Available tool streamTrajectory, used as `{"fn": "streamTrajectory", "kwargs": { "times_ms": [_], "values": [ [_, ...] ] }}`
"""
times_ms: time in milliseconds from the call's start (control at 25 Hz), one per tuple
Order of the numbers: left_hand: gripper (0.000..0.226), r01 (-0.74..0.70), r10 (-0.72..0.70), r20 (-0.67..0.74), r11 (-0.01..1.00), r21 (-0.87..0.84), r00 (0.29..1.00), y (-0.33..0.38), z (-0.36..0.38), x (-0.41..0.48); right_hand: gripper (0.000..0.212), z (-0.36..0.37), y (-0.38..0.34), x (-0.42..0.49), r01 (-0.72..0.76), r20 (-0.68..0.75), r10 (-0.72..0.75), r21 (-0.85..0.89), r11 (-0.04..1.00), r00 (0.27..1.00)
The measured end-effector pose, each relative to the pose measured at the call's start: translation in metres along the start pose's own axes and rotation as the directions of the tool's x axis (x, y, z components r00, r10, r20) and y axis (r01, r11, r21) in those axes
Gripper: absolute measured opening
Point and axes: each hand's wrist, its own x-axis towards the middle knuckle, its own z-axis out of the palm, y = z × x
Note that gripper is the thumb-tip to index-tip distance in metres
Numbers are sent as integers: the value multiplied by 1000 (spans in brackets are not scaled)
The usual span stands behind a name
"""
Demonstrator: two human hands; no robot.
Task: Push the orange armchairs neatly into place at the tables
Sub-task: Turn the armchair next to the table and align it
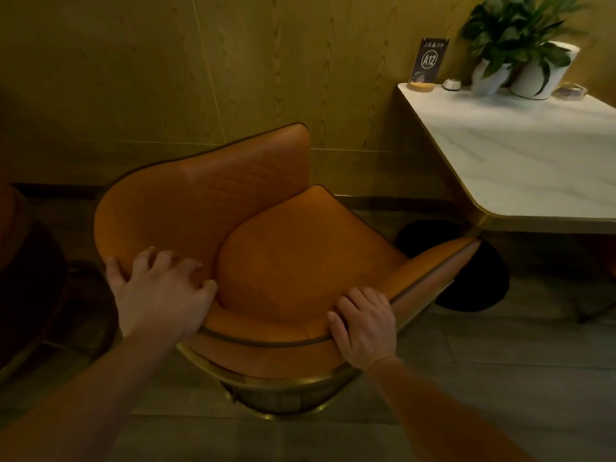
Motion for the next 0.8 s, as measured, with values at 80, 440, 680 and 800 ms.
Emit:
{"fn": "streamTrajectory", "kwargs": {
  "times_ms": [80,440,680,800],
  "values": [
    [55,-9,9,7,1000,11,1000,-1,1,13,47,7,1,11,-8,-13,9,12,1000,1000],
    [46,-38,36,37,999,38,999,2,16,88,49,43,14,64,-16,-63,19,41,999,998],
    [46,-57,55,48,997,46,997,-1,21,127,67,62,30,83,220,6,-220,-12,975,975],
    [50,-60,56,71,996,60,996,1,20,143,66,70,33,96,213,22,-213,-37,976,977]
  ]
}}
